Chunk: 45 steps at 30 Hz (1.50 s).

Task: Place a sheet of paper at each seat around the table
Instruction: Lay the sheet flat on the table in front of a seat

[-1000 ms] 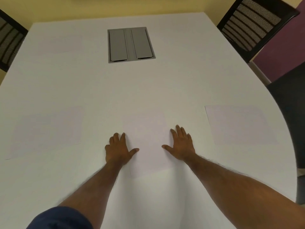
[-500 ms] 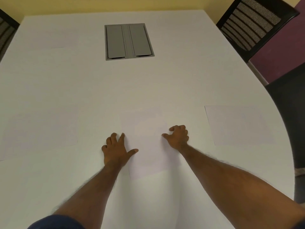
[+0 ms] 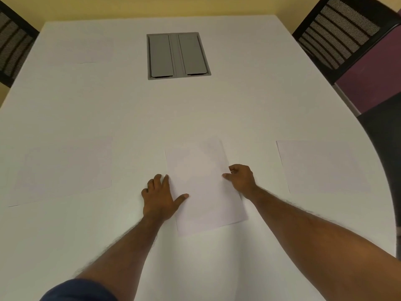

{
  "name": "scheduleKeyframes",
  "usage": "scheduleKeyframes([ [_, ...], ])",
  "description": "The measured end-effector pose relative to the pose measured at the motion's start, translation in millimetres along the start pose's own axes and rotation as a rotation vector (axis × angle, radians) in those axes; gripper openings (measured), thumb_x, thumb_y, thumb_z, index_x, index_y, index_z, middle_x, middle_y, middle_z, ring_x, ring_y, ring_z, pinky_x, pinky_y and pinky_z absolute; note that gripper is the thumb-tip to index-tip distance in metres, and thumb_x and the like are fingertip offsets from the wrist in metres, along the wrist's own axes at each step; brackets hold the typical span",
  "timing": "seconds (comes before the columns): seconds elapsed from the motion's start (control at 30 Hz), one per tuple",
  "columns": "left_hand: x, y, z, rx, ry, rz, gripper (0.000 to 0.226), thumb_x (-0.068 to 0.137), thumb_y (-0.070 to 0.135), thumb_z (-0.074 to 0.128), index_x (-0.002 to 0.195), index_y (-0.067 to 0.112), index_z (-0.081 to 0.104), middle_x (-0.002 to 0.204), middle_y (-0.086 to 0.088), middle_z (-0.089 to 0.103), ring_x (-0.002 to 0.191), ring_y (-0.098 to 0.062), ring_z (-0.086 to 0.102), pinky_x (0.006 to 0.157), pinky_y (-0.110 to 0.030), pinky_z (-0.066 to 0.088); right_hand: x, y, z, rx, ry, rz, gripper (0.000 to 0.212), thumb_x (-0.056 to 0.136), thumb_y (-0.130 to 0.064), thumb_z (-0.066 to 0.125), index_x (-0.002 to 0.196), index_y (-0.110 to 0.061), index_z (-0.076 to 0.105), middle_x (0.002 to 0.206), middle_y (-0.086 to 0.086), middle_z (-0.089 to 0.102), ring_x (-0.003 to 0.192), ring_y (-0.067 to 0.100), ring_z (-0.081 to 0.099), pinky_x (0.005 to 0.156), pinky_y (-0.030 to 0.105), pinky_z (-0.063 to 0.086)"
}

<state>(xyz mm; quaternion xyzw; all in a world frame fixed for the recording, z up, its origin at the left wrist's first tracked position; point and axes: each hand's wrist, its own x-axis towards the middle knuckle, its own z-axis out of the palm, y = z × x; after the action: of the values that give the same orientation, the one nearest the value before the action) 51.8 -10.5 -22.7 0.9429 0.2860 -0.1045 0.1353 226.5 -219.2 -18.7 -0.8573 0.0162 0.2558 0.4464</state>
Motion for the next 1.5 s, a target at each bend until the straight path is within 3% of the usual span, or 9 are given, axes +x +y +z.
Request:
scheduleKeyframes([
  [0.13,5,-3,-14,-0.105,-0.027,-0.019,0.101,0.077,0.081,0.043,0.148,0.011,0.027,0.151,-0.007,0.027,0.137,-0.029,0.028,0.106,-0.048,0.03,-10,2,-7,0.128,-0.036,-0.023,0.032,0.072,-0.018,0.083,0.1,-0.008,0.073,0.089,0.007,0.074,0.083,0.025,0.07,0.082,0.04,0.056],
  [0.27,13,-6,-21,-0.515,-0.107,-0.118,0.091,0.074,0.073,0.062,0.142,0.015,0.043,0.143,-0.004,0.044,0.131,-0.026,0.046,0.109,-0.045,0.039,-30,-7,-20,0.327,-0.125,0.025,0.029,0.077,-0.006,0.079,0.104,-0.001,0.069,0.098,0.013,0.074,0.075,0.015,0.069,0.066,0.026,0.055],
  [0.43,-7,10,-34,-1.106,-0.252,-0.131,0.033,0.084,0.042,0.072,0.107,0.019,0.071,0.1,0.008,0.075,0.088,-0.009,0.071,0.072,-0.026,0.054,-57,-13,-40,0.418,-0.188,0.063,0.011,0.082,-0.005,0.074,0.091,-0.011,0.072,0.085,0.002,0.076,0.066,0.011,0.07,0.051,0.018,0.048],
  [0.57,-18,12,-41,-1.102,-0.24,-0.094,0.024,0.088,0.031,0.07,0.072,0.013,0.069,0.068,0.008,0.069,0.059,-0.009,0.061,0.055,-0.02,0.044,-76,-14,-55,0.41,-0.141,0.051,0.018,0.081,-0.011,0.076,0.097,-0.004,0.074,0.094,0.011,0.076,0.076,0.02,0.067,0.065,0.026,0.048],
  [0.67,-29,18,-52,-1.073,-0.215,-0.059,0.036,0.088,0.031,0.068,0.072,-0.001,0.065,0.067,-0.002,0.06,0.056,-0.013,0.049,0.054,-0.024,0.038,-98,-14,-64,0.347,-0.09,0.037,0.027,0.076,-0.02,0.081,0.092,0.0,0.074,0.101,0.023,0.072,0.08,0.025,0.063,0.074,0.039,0.046],
  [0.77,-46,28,-69,-1.035,-0.176,-0.009,0.038,0.09,0.029,0.066,0.063,0.003,0.061,0.055,0.008,0.056,0.046,-0.004,0.046,0.047,-0.016,0.036,-127,-18,-77,0.279,-0.057,-0.006,0.029,0.078,-0.023,0.08,0.089,0.003,0.072,0.096,0.022,0.073,0.078,0.024,0.065,0.075,0.041,0.053],
  [1.13,-123,91,-125,-1.013,-0.153,0.199,0.037,0.091,0.036,0.064,0.086,-0.001,0.068,0.09,-0.017,0.072,0.073,-0.021,0.061,0.066,-0.034,0.048,-234,-17,-158,0.276,0.114,-0.114,0.02,0.087,-0.018,0.071,0.07,-0.011,0.064,0.082,0.004,0.068,0.075,0.017,0.064,0.076,0.036,0.056],
  [1.3,-161,135,-139,-0.986,-0.148,0.261,0.039,0.091,0.034,0.063,0.079,-0.002,0.062,0.076,-0.008,0.063,0.067,-0.018,0.054,0.061,-0.031,0.043,-263,2,-203,0.259,0.179,-0.141,0.035,0.088,-0.021,0.07,0.087,0.013,0.061,0.088,0.013,0.063,0.08,0.021,0.06,0.076,0.039,0.055],
  [1.5,-214,193,-135,-0.926,-0.17,0.35,0.029,0.092,0.029,0.063,0.075,0.006,0.064,0.074,-0.001,0.065,0.067,-0.016,0.058,0.064,-0.03,0.048,-292,46,-267,0.175,0.239,-0.184,0.027,0.088,-0.028,0.068,0.077,-0.005,0.058,0.081,0.011,0.057,0.075,0.022,0.056,0.07,0.035,0.049],
])
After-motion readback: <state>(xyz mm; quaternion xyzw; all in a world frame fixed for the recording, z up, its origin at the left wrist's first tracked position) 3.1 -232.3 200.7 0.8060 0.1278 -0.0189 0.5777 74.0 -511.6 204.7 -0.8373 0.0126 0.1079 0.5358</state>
